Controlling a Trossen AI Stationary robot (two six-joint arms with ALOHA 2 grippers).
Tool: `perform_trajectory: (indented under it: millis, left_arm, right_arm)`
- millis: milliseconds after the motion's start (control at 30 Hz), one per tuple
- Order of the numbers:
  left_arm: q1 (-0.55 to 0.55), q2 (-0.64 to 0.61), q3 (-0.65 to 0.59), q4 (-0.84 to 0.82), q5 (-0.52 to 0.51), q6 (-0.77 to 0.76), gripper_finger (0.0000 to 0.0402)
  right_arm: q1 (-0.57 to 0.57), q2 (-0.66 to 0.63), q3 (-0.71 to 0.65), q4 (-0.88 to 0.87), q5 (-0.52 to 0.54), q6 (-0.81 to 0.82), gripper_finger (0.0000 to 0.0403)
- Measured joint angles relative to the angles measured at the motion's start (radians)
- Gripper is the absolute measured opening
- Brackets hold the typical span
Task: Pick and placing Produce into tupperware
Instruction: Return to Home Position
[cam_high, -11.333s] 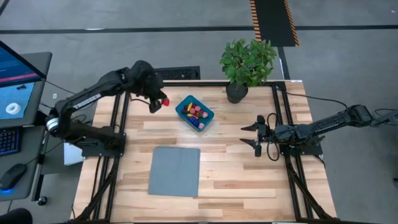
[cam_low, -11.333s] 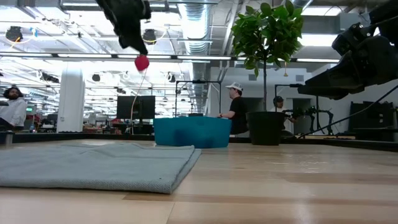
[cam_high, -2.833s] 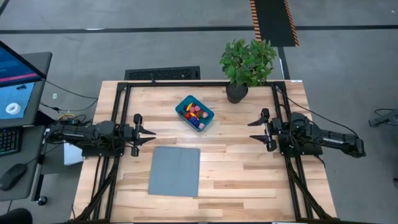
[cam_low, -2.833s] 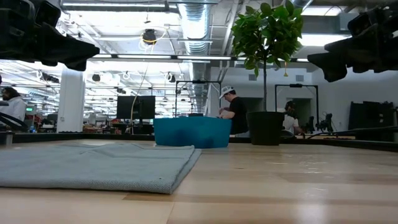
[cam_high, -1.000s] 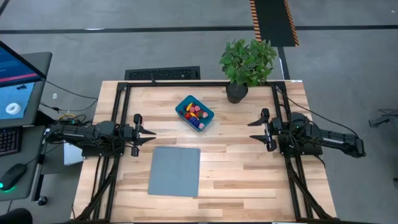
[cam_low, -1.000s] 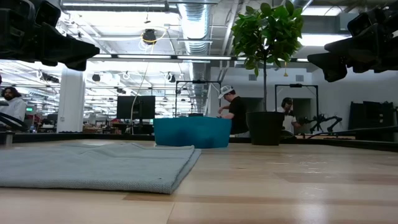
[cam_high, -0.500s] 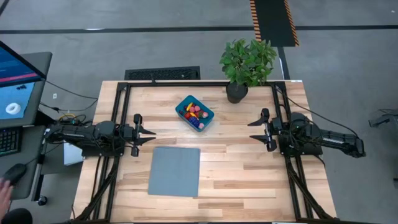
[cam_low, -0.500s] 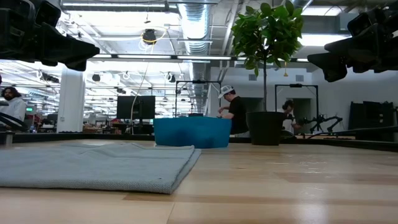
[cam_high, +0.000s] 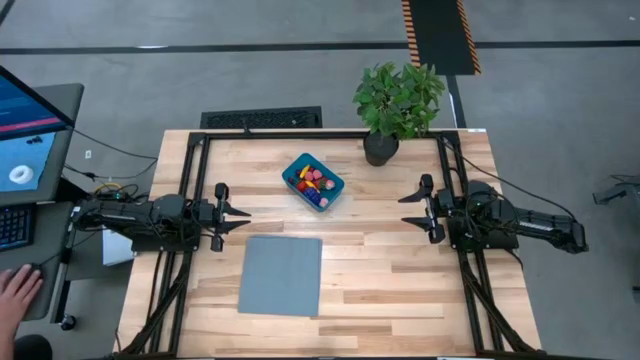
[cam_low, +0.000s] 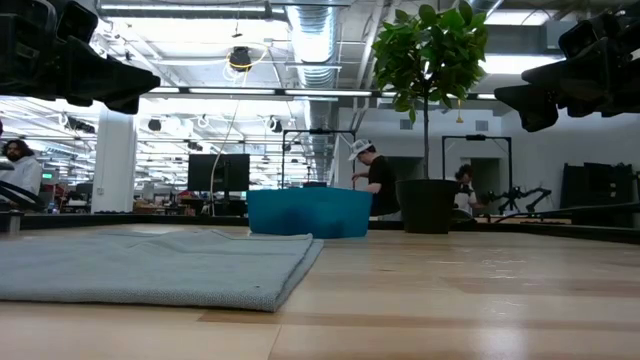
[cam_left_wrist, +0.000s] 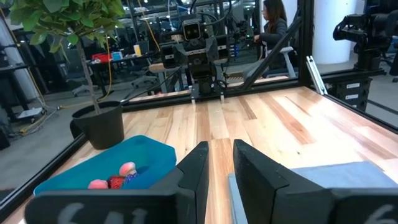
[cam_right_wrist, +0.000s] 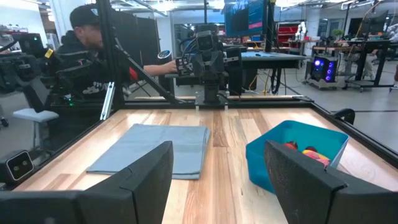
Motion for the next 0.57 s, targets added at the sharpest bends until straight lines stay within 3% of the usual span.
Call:
perform_trajectory:
  millis: [567]
  left_arm:
    - [0.000, 0.000, 0.000, 0.000, 0.000, -0.003, 0.0065]
  right_arm:
    - [0.000, 0.000, 0.000, 0.000, 0.000, 0.000, 0.0274]
